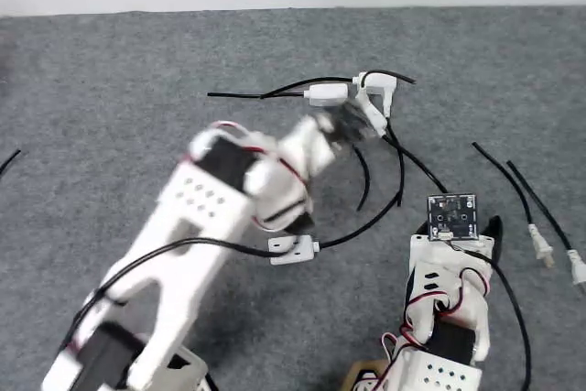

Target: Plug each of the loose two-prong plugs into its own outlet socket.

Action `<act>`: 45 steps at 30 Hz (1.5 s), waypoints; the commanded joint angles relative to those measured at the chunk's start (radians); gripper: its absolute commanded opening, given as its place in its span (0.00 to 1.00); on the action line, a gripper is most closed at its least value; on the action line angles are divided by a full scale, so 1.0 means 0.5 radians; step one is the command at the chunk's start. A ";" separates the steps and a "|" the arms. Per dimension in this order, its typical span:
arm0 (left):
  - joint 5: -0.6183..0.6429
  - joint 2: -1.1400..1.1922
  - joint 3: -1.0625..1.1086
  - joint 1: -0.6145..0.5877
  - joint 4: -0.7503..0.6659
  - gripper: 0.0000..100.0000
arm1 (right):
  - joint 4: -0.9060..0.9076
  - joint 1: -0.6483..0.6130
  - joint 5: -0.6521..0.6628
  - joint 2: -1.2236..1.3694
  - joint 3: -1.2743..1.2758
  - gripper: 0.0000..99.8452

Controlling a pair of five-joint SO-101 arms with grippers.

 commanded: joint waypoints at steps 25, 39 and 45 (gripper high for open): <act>0.307 -1.270 2.358 -1.399 -1.283 0.25 | 1.115 0.164 0.703 0.382 -1.375 0.29; 0.381 -1.623 2.539 -1.399 -1.307 0.25 | 1.379 0.440 0.694 2.545 -2.786 0.29; 0.371 -1.758 2.585 -1.399 -1.277 0.25 | 1.140 0.775 0.887 3.371 -3.029 0.29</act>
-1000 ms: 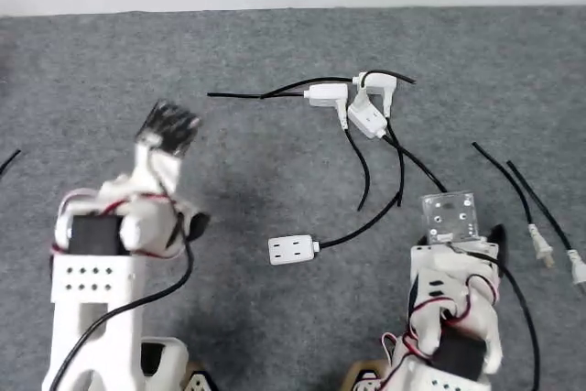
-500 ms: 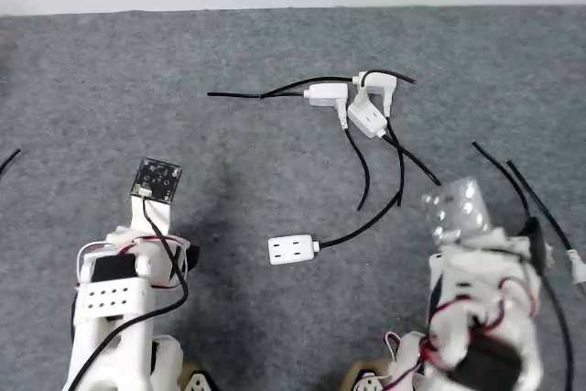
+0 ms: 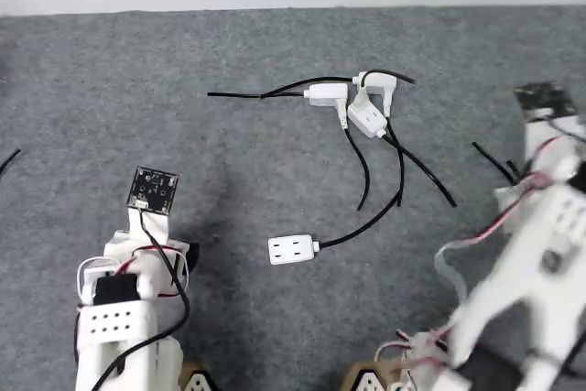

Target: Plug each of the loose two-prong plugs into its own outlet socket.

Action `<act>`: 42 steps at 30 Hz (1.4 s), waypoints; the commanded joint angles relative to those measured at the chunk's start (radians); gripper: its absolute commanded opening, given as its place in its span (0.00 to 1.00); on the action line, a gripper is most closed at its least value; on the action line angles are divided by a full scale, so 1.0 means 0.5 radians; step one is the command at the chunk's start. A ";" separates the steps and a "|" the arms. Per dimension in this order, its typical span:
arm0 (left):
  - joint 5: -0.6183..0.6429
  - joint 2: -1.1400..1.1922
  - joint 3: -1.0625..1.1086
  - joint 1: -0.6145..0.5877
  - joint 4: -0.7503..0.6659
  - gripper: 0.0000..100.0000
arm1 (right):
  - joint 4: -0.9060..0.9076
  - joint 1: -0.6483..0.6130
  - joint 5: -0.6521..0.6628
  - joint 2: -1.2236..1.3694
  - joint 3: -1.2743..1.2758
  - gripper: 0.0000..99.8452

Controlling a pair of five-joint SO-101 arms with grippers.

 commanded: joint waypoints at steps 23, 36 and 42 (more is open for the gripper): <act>0.003 -0.129 0.026 0.077 -0.018 0.25 | -0.235 0.327 0.396 1.487 -0.856 0.12; 0.003 -0.129 0.026 0.077 -0.018 0.25 | -0.275 0.431 0.549 1.508 -0.859 0.12; 0.003 -0.129 0.026 0.077 -0.018 0.25 | -0.281 0.477 0.614 1.548 -0.835 0.12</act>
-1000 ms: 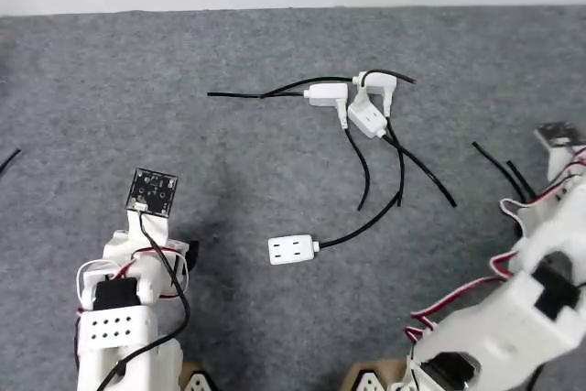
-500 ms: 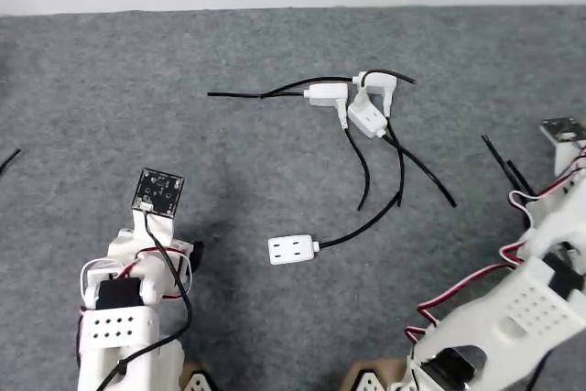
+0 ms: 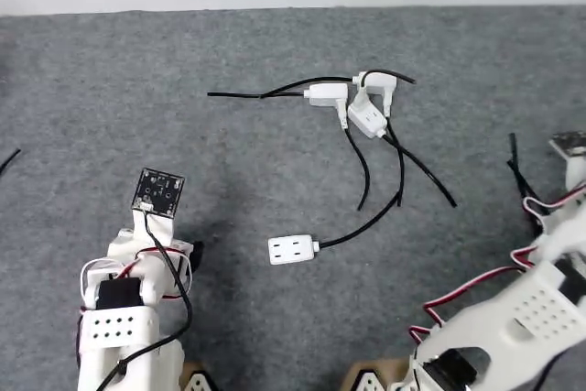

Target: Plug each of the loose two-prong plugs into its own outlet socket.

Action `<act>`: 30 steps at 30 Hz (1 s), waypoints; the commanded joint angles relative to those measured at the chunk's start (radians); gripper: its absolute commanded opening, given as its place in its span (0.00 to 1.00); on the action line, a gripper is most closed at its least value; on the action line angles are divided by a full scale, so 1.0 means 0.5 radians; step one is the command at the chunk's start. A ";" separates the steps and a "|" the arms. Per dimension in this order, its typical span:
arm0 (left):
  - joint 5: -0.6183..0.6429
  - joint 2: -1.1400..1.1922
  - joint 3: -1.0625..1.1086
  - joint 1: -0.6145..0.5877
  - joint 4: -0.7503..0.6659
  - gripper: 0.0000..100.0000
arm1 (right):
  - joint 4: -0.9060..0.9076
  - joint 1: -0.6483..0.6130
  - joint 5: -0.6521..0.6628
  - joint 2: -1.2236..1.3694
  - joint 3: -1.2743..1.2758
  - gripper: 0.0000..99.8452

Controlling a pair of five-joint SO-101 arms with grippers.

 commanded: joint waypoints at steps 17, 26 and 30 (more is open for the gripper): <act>0.003 -0.021 -0.011 0.009 -0.015 0.25 | 0.026 0.014 0.061 0.173 -0.015 0.02; 0.003 -0.021 -0.011 0.012 -0.018 0.25 | 0.677 -0.195 -0.417 -0.133 -0.018 0.01; 0.003 -0.021 -0.011 0.012 -0.018 0.25 | 0.815 -0.318 -0.872 -0.321 -0.018 0.01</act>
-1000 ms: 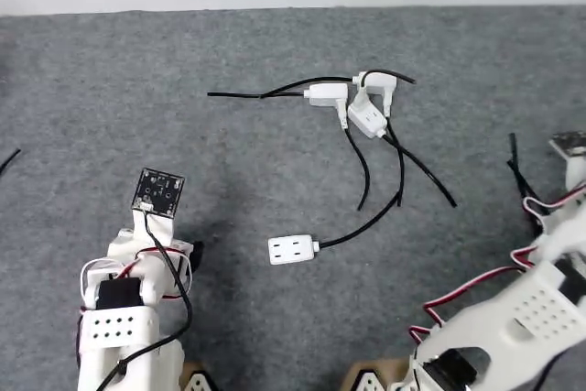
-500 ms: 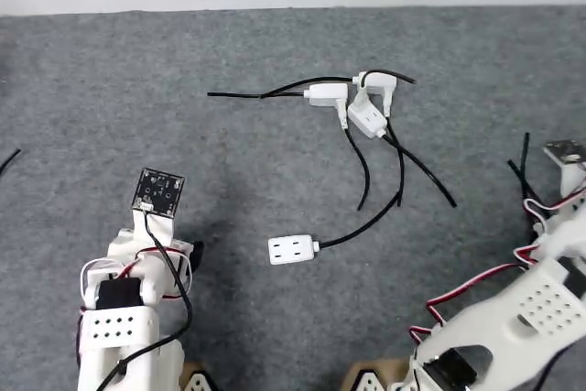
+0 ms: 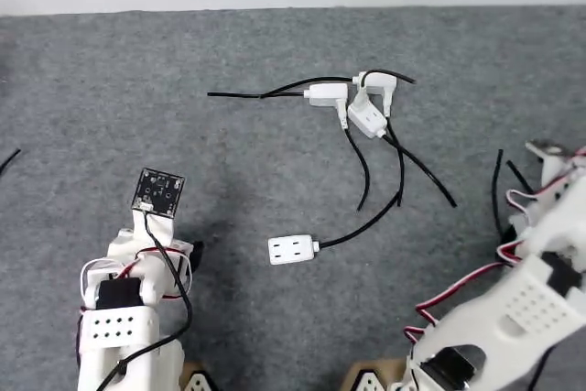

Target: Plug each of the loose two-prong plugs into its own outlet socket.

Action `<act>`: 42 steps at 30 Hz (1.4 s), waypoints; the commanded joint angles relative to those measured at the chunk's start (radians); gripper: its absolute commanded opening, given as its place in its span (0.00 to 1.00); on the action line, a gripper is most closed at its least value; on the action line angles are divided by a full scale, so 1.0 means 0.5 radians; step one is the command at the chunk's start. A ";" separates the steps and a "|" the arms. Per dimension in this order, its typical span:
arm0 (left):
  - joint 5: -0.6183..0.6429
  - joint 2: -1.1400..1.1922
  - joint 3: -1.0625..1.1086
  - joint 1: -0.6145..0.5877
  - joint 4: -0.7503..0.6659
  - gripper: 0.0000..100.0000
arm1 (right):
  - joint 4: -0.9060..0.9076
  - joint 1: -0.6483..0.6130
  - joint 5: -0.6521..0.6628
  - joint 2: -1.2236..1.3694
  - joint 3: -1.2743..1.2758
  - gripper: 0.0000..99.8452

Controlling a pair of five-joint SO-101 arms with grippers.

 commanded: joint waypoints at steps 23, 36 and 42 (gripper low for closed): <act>0.003 -0.021 -0.011 0.012 -0.028 0.25 | -0.146 -1.131 -3.161 -0.505 0.436 0.01; 0.000 -0.046 0.008 0.077 -0.031 0.25 | 0.023 -1.060 -3.078 -0.496 0.436 0.44; 0.000 -0.052 0.011 0.077 -0.028 0.25 | 0.146 -1.045 -2.971 -0.511 0.288 0.34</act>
